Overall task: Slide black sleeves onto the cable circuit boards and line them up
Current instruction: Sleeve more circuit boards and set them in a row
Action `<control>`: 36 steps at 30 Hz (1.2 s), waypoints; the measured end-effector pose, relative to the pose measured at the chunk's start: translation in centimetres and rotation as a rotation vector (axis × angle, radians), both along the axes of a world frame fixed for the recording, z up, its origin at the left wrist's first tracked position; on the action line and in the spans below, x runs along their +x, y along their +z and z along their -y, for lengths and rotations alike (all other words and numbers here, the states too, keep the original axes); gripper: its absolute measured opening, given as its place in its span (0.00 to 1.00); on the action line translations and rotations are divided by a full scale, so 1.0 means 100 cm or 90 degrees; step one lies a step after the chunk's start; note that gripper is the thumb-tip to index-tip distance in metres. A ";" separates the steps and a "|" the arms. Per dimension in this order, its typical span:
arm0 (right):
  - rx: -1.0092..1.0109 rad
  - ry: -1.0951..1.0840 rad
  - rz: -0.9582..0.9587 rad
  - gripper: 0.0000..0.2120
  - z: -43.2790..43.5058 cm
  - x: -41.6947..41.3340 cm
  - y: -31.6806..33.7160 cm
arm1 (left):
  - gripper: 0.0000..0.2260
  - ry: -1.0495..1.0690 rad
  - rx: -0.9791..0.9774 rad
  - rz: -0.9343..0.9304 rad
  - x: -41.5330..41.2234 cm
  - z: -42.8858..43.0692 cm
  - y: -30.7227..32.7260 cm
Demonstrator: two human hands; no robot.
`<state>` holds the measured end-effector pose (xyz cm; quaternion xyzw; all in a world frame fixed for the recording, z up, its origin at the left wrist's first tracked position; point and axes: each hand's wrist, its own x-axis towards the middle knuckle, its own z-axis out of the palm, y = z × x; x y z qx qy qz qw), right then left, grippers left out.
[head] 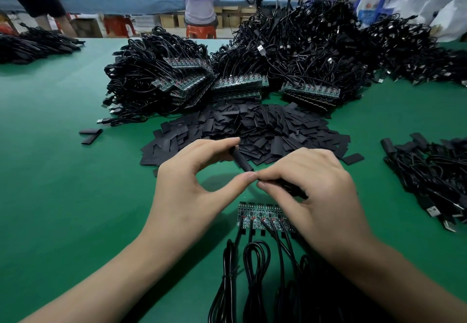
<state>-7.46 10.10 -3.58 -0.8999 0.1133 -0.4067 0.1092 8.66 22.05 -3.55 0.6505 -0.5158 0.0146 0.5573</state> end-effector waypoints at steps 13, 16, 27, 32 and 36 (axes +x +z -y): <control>0.086 -0.005 0.008 0.07 -0.004 0.000 0.002 | 0.19 0.024 -0.002 0.161 -0.002 -0.003 0.008; 0.103 -0.008 0.010 0.09 -0.003 -0.001 0.001 | 0.18 -0.002 -0.010 0.181 0.004 -0.004 0.008; 0.040 0.006 -0.026 0.07 -0.003 0.001 -0.002 | 0.10 -0.018 0.052 0.039 -0.006 -0.003 0.002; 0.024 0.017 -0.051 0.06 -0.005 0.001 -0.001 | 0.09 0.029 0.050 0.010 -0.008 -0.001 0.002; 0.064 0.000 -0.035 0.07 -0.004 0.000 -0.002 | 0.09 -0.009 0.050 -0.008 -0.002 -0.003 0.002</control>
